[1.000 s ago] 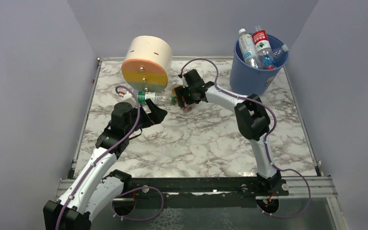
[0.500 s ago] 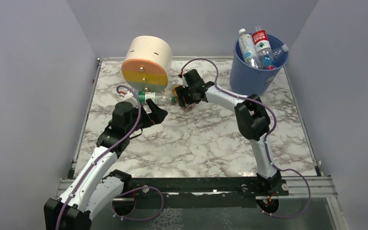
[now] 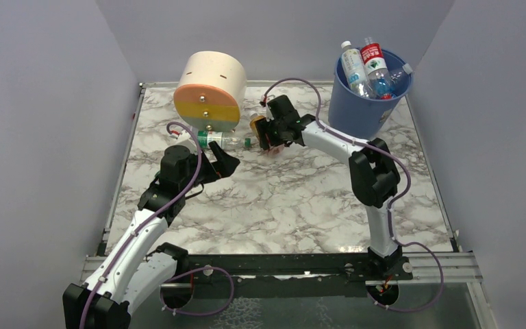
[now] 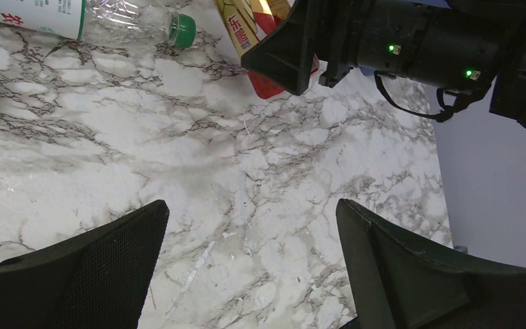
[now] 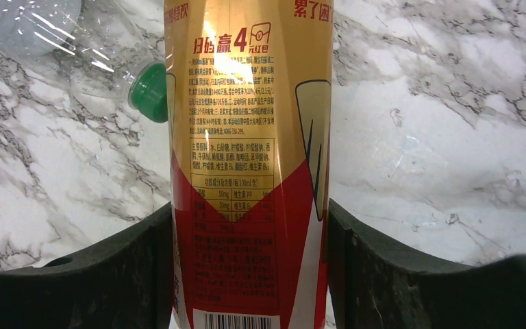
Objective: Put the plastic bottles in the bin
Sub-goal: Pick up the plastic bottle at the center of the board.
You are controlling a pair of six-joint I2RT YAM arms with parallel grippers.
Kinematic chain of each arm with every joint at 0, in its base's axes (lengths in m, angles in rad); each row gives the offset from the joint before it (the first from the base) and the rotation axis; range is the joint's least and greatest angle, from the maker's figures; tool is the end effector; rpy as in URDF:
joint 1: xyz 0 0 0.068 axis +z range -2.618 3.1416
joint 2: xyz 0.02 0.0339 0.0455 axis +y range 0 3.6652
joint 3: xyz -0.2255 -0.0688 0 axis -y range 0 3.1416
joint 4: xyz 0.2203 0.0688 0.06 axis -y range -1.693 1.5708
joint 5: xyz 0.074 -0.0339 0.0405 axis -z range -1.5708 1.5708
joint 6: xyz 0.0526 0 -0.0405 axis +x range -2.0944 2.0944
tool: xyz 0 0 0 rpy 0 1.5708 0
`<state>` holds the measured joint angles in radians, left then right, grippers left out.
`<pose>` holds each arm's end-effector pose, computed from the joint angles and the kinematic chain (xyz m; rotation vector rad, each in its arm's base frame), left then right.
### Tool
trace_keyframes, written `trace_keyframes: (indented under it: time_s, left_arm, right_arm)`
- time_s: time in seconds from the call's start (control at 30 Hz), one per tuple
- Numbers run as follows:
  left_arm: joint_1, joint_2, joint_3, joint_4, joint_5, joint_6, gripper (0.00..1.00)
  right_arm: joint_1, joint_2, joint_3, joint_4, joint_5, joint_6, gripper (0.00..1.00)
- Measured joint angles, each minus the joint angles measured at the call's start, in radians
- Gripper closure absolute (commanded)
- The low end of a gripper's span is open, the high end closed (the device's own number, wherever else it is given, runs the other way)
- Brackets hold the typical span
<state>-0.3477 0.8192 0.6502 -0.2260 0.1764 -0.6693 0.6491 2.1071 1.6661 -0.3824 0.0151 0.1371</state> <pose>0.1937 -0.0800 0.2519 -0.2092 2.0452 -0.8245 0.3559 0.2690 0.1747 -0.6067 2.3461 0.3471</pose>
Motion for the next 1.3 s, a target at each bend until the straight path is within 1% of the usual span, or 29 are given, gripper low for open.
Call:
trace_keyframes:
  time_s: [0.53,0.73,0.97,1.13,1.3]
  left_arm:
    - [0.000,0.000,-0.005,0.000,0.016,-0.003,0.01]
    - [0.000,0.006,-0.016,0.014,0.038,-0.003,0.01]
    - [0.000,0.070,-0.018,0.023,0.068,-0.003,0.01]
    - [0.000,0.088,-0.018,0.032,0.084,-0.007,0.01]
    - [-0.004,0.100,-0.005,0.040,0.097,-0.010,0.01]
  right_arm:
    - [0.000,-0.151,-0.073,-0.013,0.023,0.005,0.36]
    - [0.000,-0.245,-0.129,-0.019,0.025,0.021,0.36]
    - [0.000,-0.366,-0.191,-0.024,0.035,0.029,0.35]
    - [-0.005,-0.449,-0.197,-0.031,0.044,0.029,0.35]
    - [-0.042,-0.510,-0.197,-0.031,0.039,0.029,0.35]
